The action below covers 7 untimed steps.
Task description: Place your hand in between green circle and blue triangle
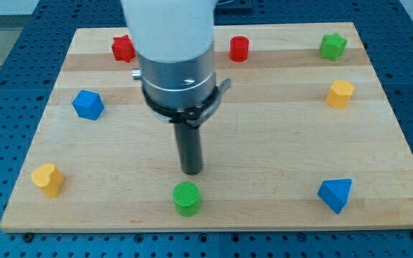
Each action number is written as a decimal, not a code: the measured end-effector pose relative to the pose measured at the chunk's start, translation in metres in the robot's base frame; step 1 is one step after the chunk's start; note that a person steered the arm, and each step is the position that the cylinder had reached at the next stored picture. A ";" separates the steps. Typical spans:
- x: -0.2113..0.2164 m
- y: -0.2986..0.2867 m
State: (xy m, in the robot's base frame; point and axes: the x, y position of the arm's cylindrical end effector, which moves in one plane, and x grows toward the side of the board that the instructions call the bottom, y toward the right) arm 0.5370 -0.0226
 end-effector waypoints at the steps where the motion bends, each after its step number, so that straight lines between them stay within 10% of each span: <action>1: 0.011 0.053; 7: 0.048 0.084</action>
